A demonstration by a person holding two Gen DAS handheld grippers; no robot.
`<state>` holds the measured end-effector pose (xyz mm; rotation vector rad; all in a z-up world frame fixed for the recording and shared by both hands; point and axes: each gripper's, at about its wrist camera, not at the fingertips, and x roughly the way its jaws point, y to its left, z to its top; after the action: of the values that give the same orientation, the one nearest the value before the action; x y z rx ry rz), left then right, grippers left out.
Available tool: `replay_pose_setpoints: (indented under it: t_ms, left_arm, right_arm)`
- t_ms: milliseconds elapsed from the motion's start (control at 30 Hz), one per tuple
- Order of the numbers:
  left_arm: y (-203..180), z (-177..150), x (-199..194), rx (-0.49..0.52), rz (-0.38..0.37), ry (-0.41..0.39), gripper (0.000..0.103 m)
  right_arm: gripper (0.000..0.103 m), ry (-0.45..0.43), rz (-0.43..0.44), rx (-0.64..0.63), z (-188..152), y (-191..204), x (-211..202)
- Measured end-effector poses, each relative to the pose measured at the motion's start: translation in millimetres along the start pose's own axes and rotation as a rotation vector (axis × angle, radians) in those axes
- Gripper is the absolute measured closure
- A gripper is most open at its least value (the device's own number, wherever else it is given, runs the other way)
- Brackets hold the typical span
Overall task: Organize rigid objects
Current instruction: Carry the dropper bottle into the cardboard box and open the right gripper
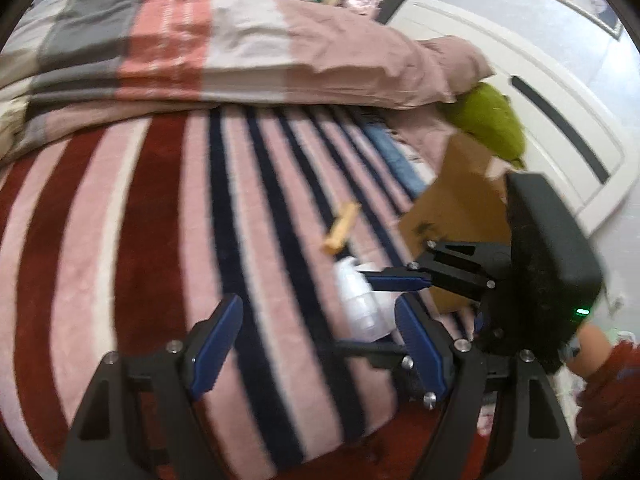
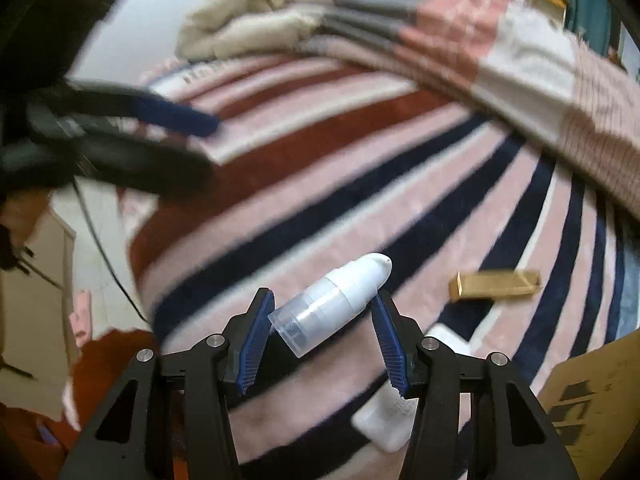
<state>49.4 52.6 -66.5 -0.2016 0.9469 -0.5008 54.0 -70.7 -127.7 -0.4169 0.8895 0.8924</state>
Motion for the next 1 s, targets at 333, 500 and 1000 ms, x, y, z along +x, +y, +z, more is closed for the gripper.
replay_pose_setpoints:
  t_ms: [333, 500, 1000]
  left_arm:
    - [-76, 45, 5, 0.077, -0.122, -0.018, 0.077]
    - [-126, 74, 16, 0.159, -0.137, -0.005, 0.077]
    - [-214, 121, 132, 0.256, -0.201, 0.237, 0.078]
  right_arm:
    - [0.056, -0.235, -0.078, -0.005, 14, 0, -94]
    - [0.056, -0.28, -0.135, 0.059, 5, -27, -131]
    - [0.056, -0.189, -0.261, 0.36, -58, -140, -185]
